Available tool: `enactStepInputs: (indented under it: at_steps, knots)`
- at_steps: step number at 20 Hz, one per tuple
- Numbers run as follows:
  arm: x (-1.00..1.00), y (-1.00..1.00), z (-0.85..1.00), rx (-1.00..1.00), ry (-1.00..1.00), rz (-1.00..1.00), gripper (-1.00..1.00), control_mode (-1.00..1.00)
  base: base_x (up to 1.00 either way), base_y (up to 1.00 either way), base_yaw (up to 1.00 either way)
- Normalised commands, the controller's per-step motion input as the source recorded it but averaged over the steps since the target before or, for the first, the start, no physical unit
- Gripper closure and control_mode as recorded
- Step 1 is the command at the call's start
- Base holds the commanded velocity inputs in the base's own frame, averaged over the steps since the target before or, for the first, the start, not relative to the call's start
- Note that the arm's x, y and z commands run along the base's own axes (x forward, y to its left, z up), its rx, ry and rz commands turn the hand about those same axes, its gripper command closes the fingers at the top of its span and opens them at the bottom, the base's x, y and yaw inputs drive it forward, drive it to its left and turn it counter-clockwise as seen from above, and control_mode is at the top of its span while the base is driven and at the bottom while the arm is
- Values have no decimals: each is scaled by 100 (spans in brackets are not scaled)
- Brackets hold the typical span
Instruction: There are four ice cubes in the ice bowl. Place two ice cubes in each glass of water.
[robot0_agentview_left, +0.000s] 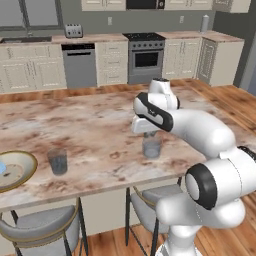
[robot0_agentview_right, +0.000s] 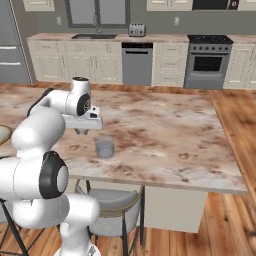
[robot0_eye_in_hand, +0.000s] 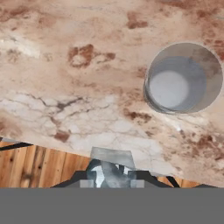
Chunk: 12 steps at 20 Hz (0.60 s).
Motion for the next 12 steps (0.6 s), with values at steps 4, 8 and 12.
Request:
enactStepInputs:
  at_steps: [4,8,12]
  knots:
    - [0,0,0,0,0,0,100,100,54,0,0]
    - [0,0,0,0,0,0,100,100,3,0,0]
    - [0,0,0,0,0,0,100,100,0,0,0]
